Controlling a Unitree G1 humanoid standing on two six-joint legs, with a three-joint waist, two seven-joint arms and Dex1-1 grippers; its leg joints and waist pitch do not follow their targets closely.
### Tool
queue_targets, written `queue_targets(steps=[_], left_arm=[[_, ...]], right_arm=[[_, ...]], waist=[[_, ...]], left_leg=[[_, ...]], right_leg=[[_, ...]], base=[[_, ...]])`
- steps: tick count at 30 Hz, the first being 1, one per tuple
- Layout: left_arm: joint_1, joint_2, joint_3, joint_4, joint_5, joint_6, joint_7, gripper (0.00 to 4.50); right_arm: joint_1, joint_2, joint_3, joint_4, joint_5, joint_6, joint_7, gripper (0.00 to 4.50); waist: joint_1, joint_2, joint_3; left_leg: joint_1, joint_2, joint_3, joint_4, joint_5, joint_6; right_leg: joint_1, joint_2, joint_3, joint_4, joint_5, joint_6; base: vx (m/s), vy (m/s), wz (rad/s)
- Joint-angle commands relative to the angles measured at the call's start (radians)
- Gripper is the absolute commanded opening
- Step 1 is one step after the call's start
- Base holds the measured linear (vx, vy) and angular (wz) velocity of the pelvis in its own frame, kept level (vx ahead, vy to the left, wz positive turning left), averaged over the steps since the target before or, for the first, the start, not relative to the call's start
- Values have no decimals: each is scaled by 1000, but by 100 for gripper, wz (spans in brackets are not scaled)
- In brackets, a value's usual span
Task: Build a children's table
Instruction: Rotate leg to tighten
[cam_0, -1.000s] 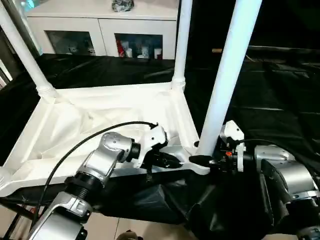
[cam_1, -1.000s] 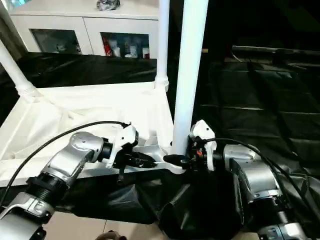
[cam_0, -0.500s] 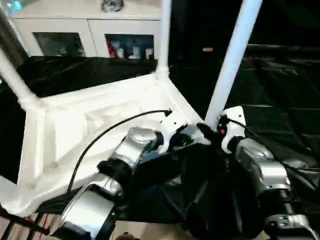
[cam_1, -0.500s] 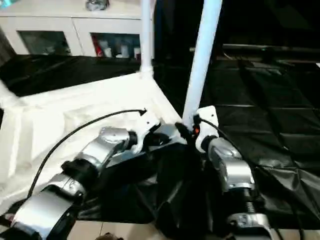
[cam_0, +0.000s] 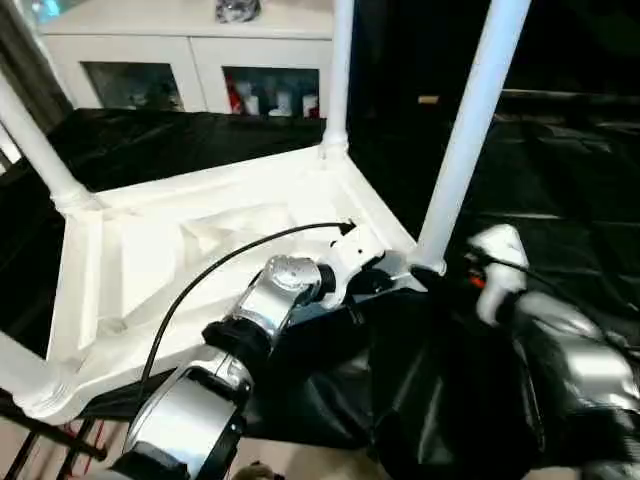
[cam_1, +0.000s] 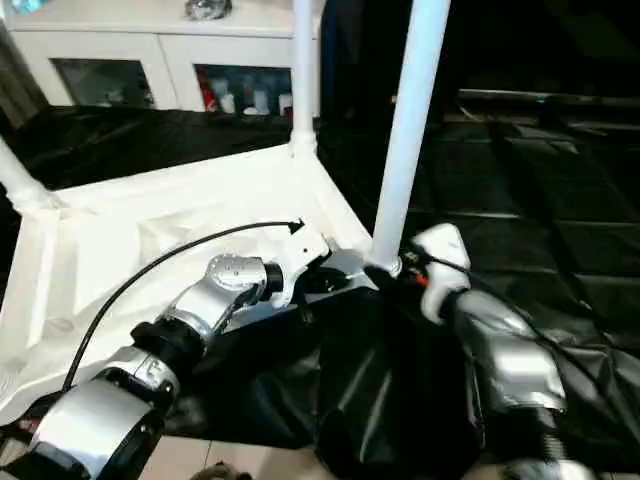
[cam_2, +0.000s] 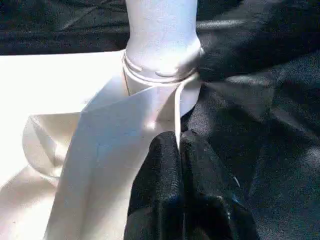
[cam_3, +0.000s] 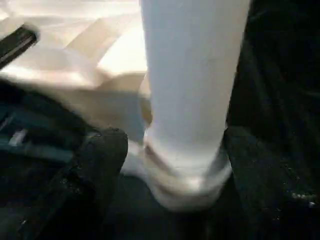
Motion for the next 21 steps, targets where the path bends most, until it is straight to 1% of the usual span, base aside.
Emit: queue_targets(steps=[1,2,3,4,5,6,8,9,10,11,13,14,15,16,17,18,19,20,21], left_arm=[[-23,-17,24,-37,-36,-75,-10,0],[-21,-17,24,-37,-36,-75,-15,0],[-20,-17,24,-38,-36,-76,-16,0],[-18,-15,24,-38,-36,-79,-22,0],[-17,-14,24,-37,-37,-81,-25,0],[-17,-14,24,-37,-37,-81,-25,0],[-9,-9,23,-45,-37,-84,-37,0],[-8,-8,22,-46,-37,-85,-40,0],[-6,-7,21,-49,-36,-86,-45,0],[1,-4,18,-58,-29,-93,-39,0],[3,-3,20,-62,-28,-93,-31,0],[4,-3,27,-70,-41,-75,-46,44],[6,-2,31,-83,-50,-69,-57,44],[8,-5,43,-100,-66,-55,-60,44],[11,-4,49,-122,-77,-46,-67,61],[11,-4,49,-122,-77,-46,-67,61],[22,16,55,-176,-75,-37,-51,73],[26,26,58,-197,-74,-28,-46,82],[34,45,60,-226,-68,-13,-42,92]], right_arm=[[31,-45,-10,-36,34,28,90,344],[42,-69,-20,-50,47,35,108,344],[44,-74,-22,-54,50,36,111,344],[60,-105,-31,-78,72,49,138,344],[69,-121,-33,-91,85,60,154,344],[69,-121,-33,-91,85,60,154,344],[104,-159,-35,-138,118,88,207,344],[106,-161,-34,-140,119,89,211,344],[111,-164,-32,-143,120,91,219,344],[117,-160,-16,-155,121,92,228,344],[118,-153,-4,-166,120,93,226,344],[113,-136,12,-186,117,95,212,354],[101,-118,19,-186,112,94,192,354],[85,-98,29,-179,106,86,175,354],[68,-80,37,-167,95,73,157,354],[68,-80,37,-167,95,73,157,354],[26,-39,55,-136,72,51,108,354],[13,-26,62,-129,66,46,94,354],[-3,-12,67,-116,58,41,77,354]], waist=[[5,-30,-70],[6,-29,-70],[5,-32,-70],[5,-32,-69],[6,-33,-68],[7,-33,-68],[8,-33,-69],[9,-33,-69],[9,-33,-70],[10,-35,-70],[10,-34,-69],[10,-31,-69],[7,-32,-68],[6,-31,-68],[6,-27,-70],[6,-27,-70],[5,-23,-68],[-1,-19,-68],[-3,-19,-68]], left_leg=[[2,36,-10,-59,-170,114],[2,36,-9,-58,-172,115],[2,34,-9,-58,-175,114],[2,33,-9,-57,-175,114],[3,32,-8,-57,-177,116],[2,32,-9,-56,-174,116],[2,31,-9,-56,-170,118],[0,32,-10,-56,-165,122],[0,33,-10,-56,-164,123],[-1,33,-10,-55,-162,123],[-1,32,-10,-55,-164,120],[-1,32,-11,-56,-164,118],[-3,32,-12,-58,-170,114],[-1,32,-11,-58,-174,110],[3,37,-13,-59,-182,98],[3,37,-13,-59,-182,98],[2,41,-15,-62,-195,95],[3,45,-19,-66,-214,82],[5,43,-17,-65,-224,75]], right_leg=[[64,-70,50,-80,-353,-116],[63,-70,50,-83,-360,-115],[63,-69,48,-84,-377,-111],[62,-68,47,-85,-383,-109],[62,-68,46,-89,-405,-101],[62,-67,45,-89,-415,-93],[61,-66,44,-91,-420,-85],[61,-66,44,-88,-412,-86],[60,-67,44,-89,-410,-87],[59,-66,43,-88,-405,-90],[59,-67,42,-90,-412,-92],[58,-67,42,-89,-412,-93],[58,-68,40,-90,-422,-91],[58,-68,40,-92,-430,-90],[55,-74,40,-92,-437,-109],[55,-74,40,-92,-437,-109],[54,-71,41,-90,-425,-116],[52,-74,42,-85,-417,-124],[53,-73,43,-88,-418,-119]], base=[[0,0,0],[0,0,0],[0,0,0],[0,0,0],[0,0,0],[0,0,0],[0,0,0],[0,0,0],[0,0,0],[0,0,0],[0,0,0],[0,0,0],[0,0,0],[0,0,0],[0,0,0],[0,0,0],[0,0,0],[0,0,0],[0,0,0]])
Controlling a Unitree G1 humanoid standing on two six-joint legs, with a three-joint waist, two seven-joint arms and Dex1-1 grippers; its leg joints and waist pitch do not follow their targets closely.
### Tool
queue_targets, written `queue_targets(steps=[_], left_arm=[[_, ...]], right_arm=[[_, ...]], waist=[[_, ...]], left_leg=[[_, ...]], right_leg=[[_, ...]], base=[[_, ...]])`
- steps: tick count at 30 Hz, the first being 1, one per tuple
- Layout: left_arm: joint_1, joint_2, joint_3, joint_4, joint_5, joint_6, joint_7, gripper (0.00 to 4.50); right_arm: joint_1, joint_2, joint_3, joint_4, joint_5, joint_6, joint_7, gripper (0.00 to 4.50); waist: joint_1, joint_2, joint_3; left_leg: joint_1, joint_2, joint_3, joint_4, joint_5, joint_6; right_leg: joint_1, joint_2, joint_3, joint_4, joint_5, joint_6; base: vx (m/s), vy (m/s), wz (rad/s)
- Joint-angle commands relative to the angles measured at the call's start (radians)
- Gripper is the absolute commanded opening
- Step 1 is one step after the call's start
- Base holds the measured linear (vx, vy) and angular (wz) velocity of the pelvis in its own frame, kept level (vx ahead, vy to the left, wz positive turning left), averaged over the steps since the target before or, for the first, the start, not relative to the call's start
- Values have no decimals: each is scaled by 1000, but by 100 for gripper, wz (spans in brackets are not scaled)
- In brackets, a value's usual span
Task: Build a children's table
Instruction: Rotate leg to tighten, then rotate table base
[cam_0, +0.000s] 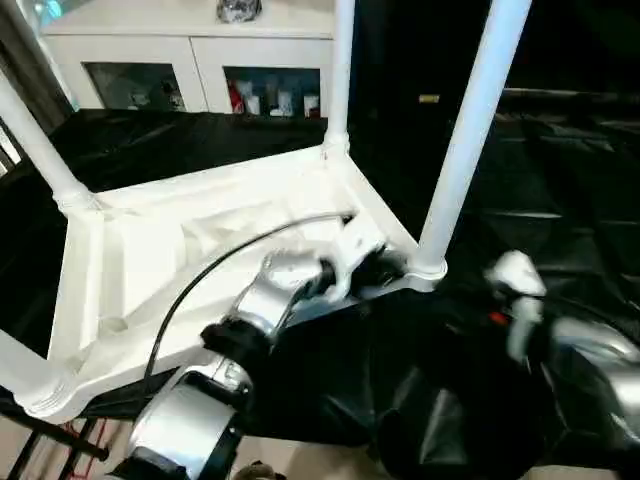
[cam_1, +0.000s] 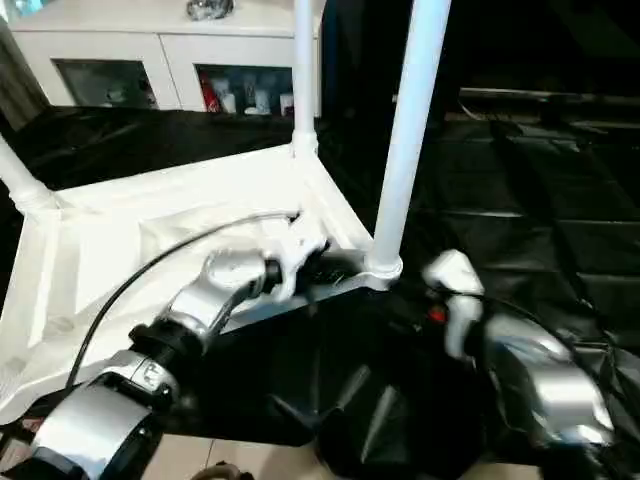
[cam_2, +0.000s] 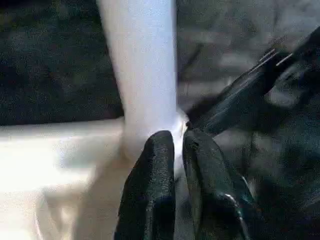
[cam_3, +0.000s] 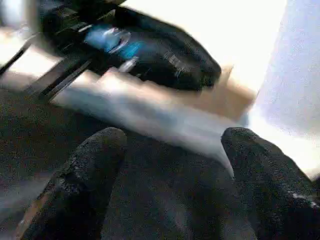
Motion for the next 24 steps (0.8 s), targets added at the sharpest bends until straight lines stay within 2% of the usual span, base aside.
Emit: queue_targets(steps=[1,3,4,5,6,7,8,9,10,11,12,13,14,15,16,17,18,19,20,21,22,23,24], left_arm=[[19,54,24,-70,6,46,8,92],[56,96,41,-162,-4,113,1,105],[63,103,44,-179,-7,126,-1,105],[163,178,62,-384,-54,277,-59,126],[201,204,64,-456,-72,329,-84,136],[261,249,54,-558,-97,393,-124,136],[299,278,45,-621,-113,429,-147,143],[336,307,34,-678,-127,460,-170,155],[371,337,23,-730,-142,489,-192,166],[408,369,13,-782,-160,519,-206,173],[437,393,5,-822,-174,544,-215,175],[471,415,1,-866,-188,572,-213,181],[497,423,3,-891,-187,583,-198,205],[514,418,12,-895,-173,585,-174,205],[532,409,25,-903,-155,601,-143,212],[532,409,25,-903,-155,601,-143,216],[547,405,37,-911,-117,621,-94,224],[561,404,47,-908,-79,638,-47,236],[576,412,53,-918,-49,667,1,245],[576,412,53,-918,-49,667,1,250],[593,432,43,-927,-36,671,23,253],[600,442,39,-931,-33,674,36,258],[610,444,45,-942,-41,683,58,280]], right_arm=[[-23,15,10,23,-20,-10,-35,354],[-35,33,20,26,-22,-10,-36,354],[-37,35,23,27,-23,-10,-37,354],[-50,65,42,32,-28,-20,-45,354],[-55,76,49,35,-31,-24,-52,354],[-64,92,58,48,-35,-32,-61,354],[-69,102,64,55,-39,-36,-68,354],[-74,111,70,66,-45,-45,-75,354],[-82,121,74,80,-54,-56,-85,354],[-96,136,76,104,-62,-69,-109,354],[-109,149,75,127,-69,-80,-131,354],[-128,170,69,157,-77,-87,-164,354],[-144,188,62,183,-84,-96,-194,354],[-159,205,58,206,-90,-108,-217,354],[-173,220,56,229,-100,-121,-240,354],[-173,220,56,229,-100,-121,-240,354],[-196,237,48,266,-112,-139,-281,354],[-223,255,30,306,-118,-153,-334,354],[-252,272,9,350,-121,-170,-392,354],[-252,272,9,350,-121,-170,-392,354],[-274,283,-15,382,-119,-188,-440,354],[-287,288,-29,399,-113,-197,-457,354],[-311,295,-58,430,-104,-211,-498,354]], waist=[[0,-24,-66],[1,-21,-67],[-2,-21,-69],[-3,-21,-71],[-3,-19,-77],[-8,-15,-73],[-13,-18,-70],[-16,-18,-71],[-17,-19,-66],[-13,-10,-64],[-8,-13,-62],[-12,-21,-55],[-11,-19,-52],[-12,-17,-51],[-14,-20,-44],[-14,-19,-44],[-13,-20,-44],[-15,-19,-46],[-21,-23,-45],[-25,-21,-45],[-30,-26,-44],[-33,-23,-44],[-33,-24,-45]], left_leg=[[8,43,-16,-69,-231,72],[7,39,-15,-69,-227,68],[3,44,-18,-72,-216,62],[0,46,-18,-72,-194,63],[3,54,-21,-73,-182,51],[-1,54,-21,-77,-176,55],[4,52,-17,-76,-176,57],[6,53,-15,-75,-171,54],[3,48,-12,-76,-178,60],[11,49,-11,-77,-200,55],[11,53,-16,-81,-223,36],[8,51,-14,-87,-235,36],[17,51,-13,-87,-270,21],[16,49,-15,-88,-284,13],[23,46,-14,-90,-335,-2],[22,45,-16,-91,-345,-6],[22,44,-17,-92,-352,-9],[22,46,-19,-93,-353,-15],[17,43,-21,-95,-346,-20],[18,44,-22,-95,-346,-24],[21,41,-20,-93,-348,-23],[22,42,-21,-93,-346,-21],[22,43,-21,-93,-343,-20]], right_leg=[[51,-72,46,-88,-422,-118],[53,-72,47,-85,-420,-112],[58,-75,50,-77,-396,-118],[58,-75,52,-70,-354,-135],[61,-82,54,-56,-323,-152],[59,-78,55,-56,-308,-162],[50,-72,57,-57,-294,-176],[49,-70,59,-52,-273,-189],[48,-66,58,-57,-290,-186],[42,-65,60,-63,-323,-178],[43,-68,60,-55,-345,-177],[43,-64,61,-63,-364,-168],[35,-64,64,-66,-385,-164],[37,-65,64,-64,-398,-162],[32,-65,64,-78,-462,-134],[34,-66,63,-78,-477,-125],[36,-67,63,-83,-498,-103],[36,-68,64,-80,-491,-103],[40,-67,61,-78,-486,-99],[39,-67,62,-79,-485,-98],[37,-66,61,-84,-492,-92],[36,-67,63,-82,-484,-100],[35,-65,64,-79,-464,-106]], base=[[0,0,0],[0,0,0],[0,0,0],[0,0,0],[0,0,0],[0,0,0],[0,0,0],[0,0,0],[0,0,0],[0,0,0],[0,0,0],[0,0,0],[0,0,0],[0,0,0],[0,0,0],[0,0,0],[0,0,0],[0,0,0],[0,0,0],[0,0,0],[0,0,0],[0,0,0],[0,0,0]])
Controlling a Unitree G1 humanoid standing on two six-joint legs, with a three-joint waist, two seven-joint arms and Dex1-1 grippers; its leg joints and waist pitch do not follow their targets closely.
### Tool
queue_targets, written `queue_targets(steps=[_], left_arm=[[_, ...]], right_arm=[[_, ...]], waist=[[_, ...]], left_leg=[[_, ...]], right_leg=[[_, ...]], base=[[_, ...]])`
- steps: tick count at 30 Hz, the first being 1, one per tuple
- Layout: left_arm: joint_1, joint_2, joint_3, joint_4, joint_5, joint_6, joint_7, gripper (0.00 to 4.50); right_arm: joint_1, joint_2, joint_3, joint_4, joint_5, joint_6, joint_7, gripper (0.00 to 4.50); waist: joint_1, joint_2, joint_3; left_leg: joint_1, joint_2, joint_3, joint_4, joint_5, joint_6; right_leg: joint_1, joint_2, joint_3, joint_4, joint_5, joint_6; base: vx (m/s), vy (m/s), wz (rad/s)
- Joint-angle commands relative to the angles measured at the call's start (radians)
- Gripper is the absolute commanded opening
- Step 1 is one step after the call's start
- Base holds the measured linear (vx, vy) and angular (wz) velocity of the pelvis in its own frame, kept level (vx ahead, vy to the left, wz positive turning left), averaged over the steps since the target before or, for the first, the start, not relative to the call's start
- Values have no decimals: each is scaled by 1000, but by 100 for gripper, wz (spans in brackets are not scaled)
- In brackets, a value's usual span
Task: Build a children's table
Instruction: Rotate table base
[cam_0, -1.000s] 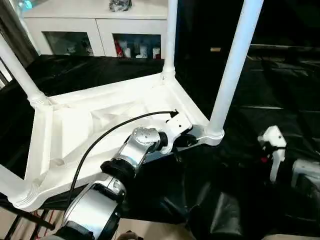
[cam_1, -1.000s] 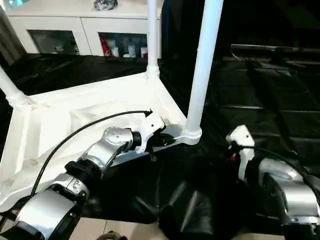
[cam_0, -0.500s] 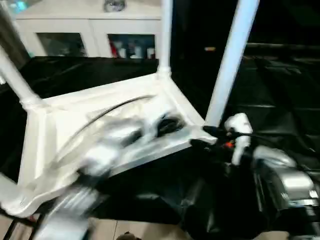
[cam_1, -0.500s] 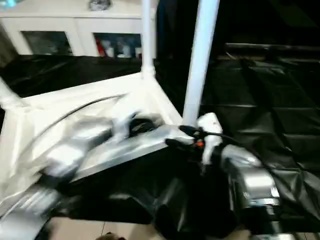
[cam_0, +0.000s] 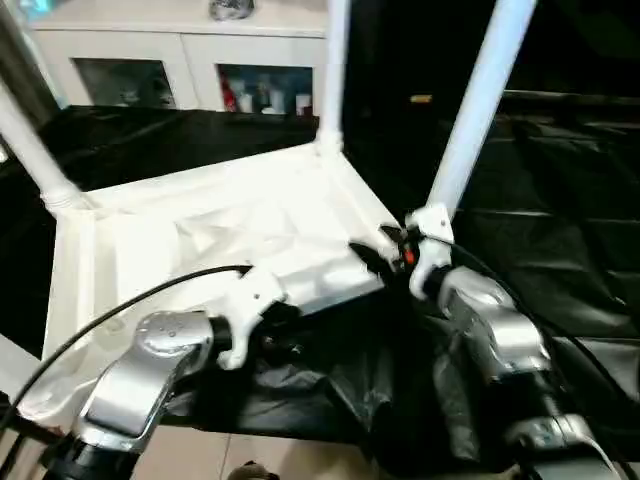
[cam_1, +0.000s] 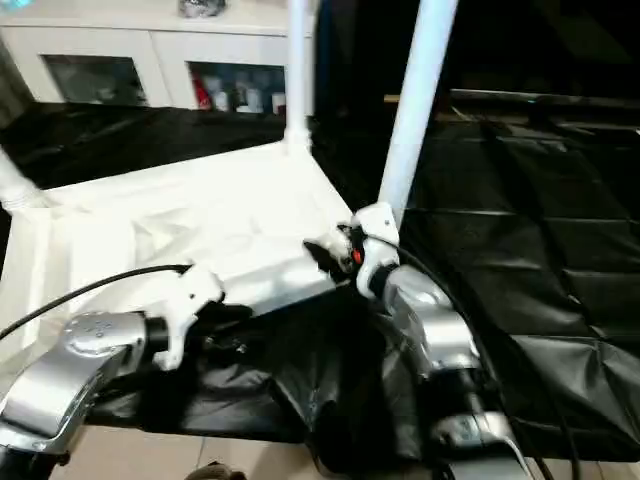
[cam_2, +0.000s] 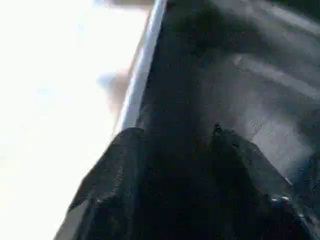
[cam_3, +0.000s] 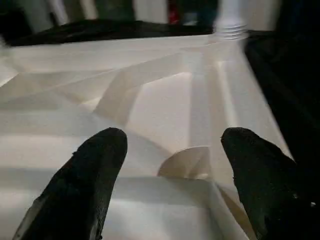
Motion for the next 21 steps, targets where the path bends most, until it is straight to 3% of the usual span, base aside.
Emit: queue_targets(steps=[1,6,12,21], left_arm=[[10,19,17,-19,16,23,49,280],[13,12,29,-31,23,29,80,312],[16,18,21,-39,36,24,107,367],[11,15,23,-17,41,-42,139,424]], right_arm=[[-35,-10,-76,41,5,-31,-81,354],[-112,-34,-171,179,21,-91,-232,354],[-182,-85,-220,311,22,-162,-297,354],[-271,-177,-267,469,20,-242,-330,354]], waist=[[-6,-1,-59],[-1,-1,-62],[6,-4,-70],[16,-7,-69]], left_leg=[[18,44,-22,-89,-336,-19],[20,42,-14,-85,-295,-22],[11,37,-11,-77,-232,-4],[13,36,-7,-71,-244,6]], right_leg=[[36,-66,60,-78,-442,-111],[34,-61,64,-64,-338,-146],[45,-62,64,-50,-257,-165],[43,-60,61,-52,-280,-174]], base=[[0,0,0],[0,0,0],[0,0,0],[0,0,0]])
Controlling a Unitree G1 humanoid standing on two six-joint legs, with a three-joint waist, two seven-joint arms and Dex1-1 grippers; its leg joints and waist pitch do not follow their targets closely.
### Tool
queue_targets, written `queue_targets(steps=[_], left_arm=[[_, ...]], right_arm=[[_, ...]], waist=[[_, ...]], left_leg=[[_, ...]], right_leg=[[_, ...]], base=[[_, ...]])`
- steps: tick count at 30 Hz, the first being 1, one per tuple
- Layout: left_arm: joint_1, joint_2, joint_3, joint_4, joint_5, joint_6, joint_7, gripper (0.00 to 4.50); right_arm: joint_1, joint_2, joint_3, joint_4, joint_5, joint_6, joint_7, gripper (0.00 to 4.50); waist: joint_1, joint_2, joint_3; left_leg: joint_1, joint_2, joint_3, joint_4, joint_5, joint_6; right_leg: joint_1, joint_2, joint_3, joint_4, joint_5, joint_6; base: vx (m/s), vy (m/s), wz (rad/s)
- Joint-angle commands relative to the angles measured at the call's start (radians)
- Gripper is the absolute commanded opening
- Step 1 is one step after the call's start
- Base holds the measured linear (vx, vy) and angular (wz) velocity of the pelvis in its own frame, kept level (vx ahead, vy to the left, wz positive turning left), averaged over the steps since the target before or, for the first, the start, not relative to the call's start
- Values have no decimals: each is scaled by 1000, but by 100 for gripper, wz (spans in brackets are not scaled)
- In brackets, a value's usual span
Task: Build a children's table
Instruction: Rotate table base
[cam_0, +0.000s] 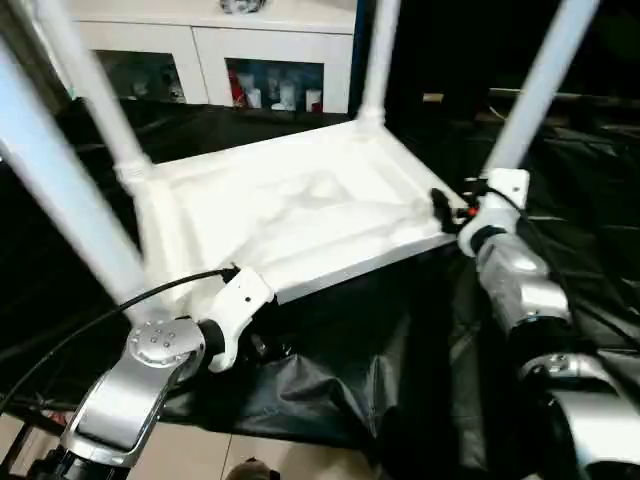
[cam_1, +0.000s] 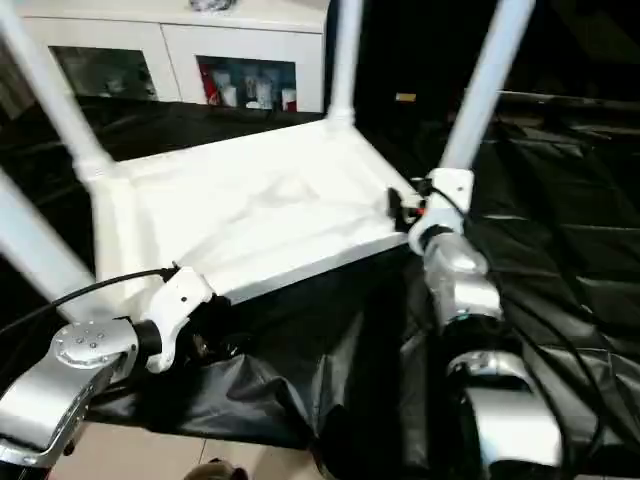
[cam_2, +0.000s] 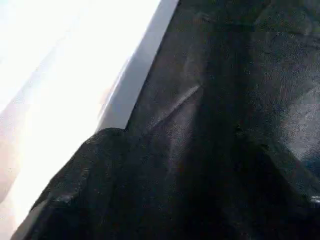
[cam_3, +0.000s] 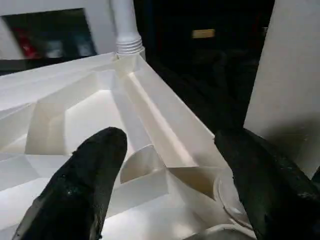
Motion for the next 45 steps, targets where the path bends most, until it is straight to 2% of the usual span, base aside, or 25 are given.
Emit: queue_targets(steps=[1,4,6,9,10,12,13,14,16,18,21,26,27,28,29,31,32,33,38,39,40,41,42,44,45], left_arm=[[0,11,23,1,19,-24,13,434],[56,18,67,-43,-33,-84,-11,448],[101,27,92,-60,-49,-120,-18,448],[160,24,131,-70,-78,-161,-20,448],[160,24,131,-70,-78,-161,-20,448],[272,-21,236,-66,-156,-260,-19,448],[283,-26,247,-65,-164,-271,-20,448],[316,-41,280,-61,-189,-304,-24,448],[385,-44,321,-52,-217,-366,-41,448],[424,-49,346,-47,-233,-404,-45,448],[444,-73,379,-40,-254,-444,-29,448],[428,-132,441,-14,-264,-522,49,448],[399,-166,473,12,-262,-575,106,448],[359,-198,502,44,-253,-624,176,448],[333,-218,518,65,-257,-643,213,448],[321,-224,521,76,-249,-656,232,448],[315,-229,523,81,-253,-658,238,448],[307,-247,531,89,-256,-664,260,448],[259,-271,523,91,-260,-656,283,448],[259,-271,523,91,-260,-656,283,448],[244,-274,517,90,-261,-662,282,448],[203,-284,483,66,-278,-650,261,448],[203,-284,483,66,-278,-650,261,448],[163,-290,438,39,-311,-624,239,448],[134,-289,408,24,-347,-585,216,448]], right_arm=[[-24,-50,-46,16,6,-39,-41,354],[-43,-99,-46,65,-10,-67,-21,354],[-42,-114,-51,73,-7,-72,-7,354],[-33,-126,-43,74,-10,-81,21,354],[-33,-126,-43,74,-10,-81,21,354],[7,-126,-20,50,-23,-103,70,354],[13,-125,-17,45,-24,-105,75,354],[30,-122,-8,29,-28,-112,90,354],[76,-107,10,-28,-22,-117,125,354],[118,-93,20,-85,-11,-112,146,354],[166,-79,31,-159,6,-97,181,354],[244,-59,50,-274,22,-78,213,354],[281,-49,54,-319,23,-65,209,354],[310,-41,53,-346,16,-54,188,354],[322,-33,48,-355,11,-44,164,354],[329,-29,45,-361,8,-41,150,354],[333,-24,42,-367,9,-37,142,354],[345,-17,41,-390,10,-26,133,354],[357,-11,40,-418,10,1,129,354],[357,-11,40,-418,10,1,129,354],[359,-10,43,-422,8,11,127,354],[350,-12,56,-408,-12,35,113,354],[350,-12,56,-408,-12,35,113,354],[334,-14,71,-383,-35,62,94,354],[315,-15,86,-354,-57,90,76,354]], waist=[[-12,-6,-69],[-10,-7,-73],[-9,-9,-73],[-13,-11,-68],[-13,-11,-70],[-14,-6,-67],[-16,3,-64],[-17,-4,-64],[-23,-1,-62],[-29,-1,-56],[-36,-4,-50],[-40,-6,-45],[-40,-7,-43],[-40,-1,-43],[-37,11,-46],[-41,1,-48],[-41,0,-49],[-41,9,-50],[-48,3,-54],[-47,-2,-56],[-46,0,-56],[-47,-7,-59],[-43,-1,-60],[-41,-6,-64],[-39,-3,-65]], left_leg=[[17,37,-8,-72,-246,7],[10,36,-10,-70,-230,9],[12,36,-7,-68,-225,18],[4,35,-8,-69,-248,26],[9,35,-7,-69,-254,27],[9,36,-9,-69,-286,22],[7,36,-10,-70,-297,20],[8,37,-9,-71,-306,19],[4,36,-11,-73,-315,29],[9,36,-10,-76,-355,37],[15,38,-17,-81,-411,22],[16,37,-19,-83,-426,16],[15,36,-20,-85,-426,19],[18,35,-20,-83,-427,16],[24,34,-21,-82,-431,10],[12,38,-25,-87,-429,8],[13,38,-25,-87,-424,10],[15,39,-24,-86,-419,12],[8,40,-21,-86,-382,19],[11,40,-18,-83,-367,24],[10,40,-18,-83,-359,26],[7,39,-16,-81,-332,31],[8,40,-15,-80,-309,31],[9,43,-14,-79,-284,30],[8,43,-12,-77,-270,29]], right_leg=[[44,-60,57,-56,-282,-172],[49,-63,55,-51,-268,-176],[46,-59,55,-52,-258,-180],[49,-60,52,-57,-304,-171],[47,-58,52,-59,-316,-167],[44,-60,52,-63,-347,-163],[43,-60,52,-65,-354,-163],[43,-59,52,-69,-359,-157],[43,-56,52,-71,-363,-148],[37,-51,52,-79,-421,-132],[33,-55,49,-91,-518,-103],[30,-56,50,-102,-563,-68],[30,-53,49,-105,-564,-62],[28,-52,49,-106,-561,-59],[27,-53,48,-104,-545,-65],[38,-54,46,-99,-525,-60],[37,-54,47,-98,-518,-61],[34,-55,50,-96,-500,-69],[40,-54,54,-87,-422,-96],[39,-55,55,-84,-406,-105],[39,-55,56,-84,-397,-111],[44,-54,56,-80,-368,-120],[42,-55,58,-75,-342,-135],[44,-56,59,-68,-303,-152],[45,-57,60,-63,-284,-165]], base=[[0,0,0],[0,0,0],[0,0,0],[0,0,0],[0,0,0],[0,0,0],[0,0,0],[0,0,0],[0,0,0],[0,0,0],[0,0,0],[0,0,0],[0,0,0],[0,0,0],[0,0,0],[0,0,0],[0,0,0],[0,0,0],[0,0,0],[0,0,0],[0,0,0],[0,0,0],[0,0,0],[0,0,0],[0,0,0]])
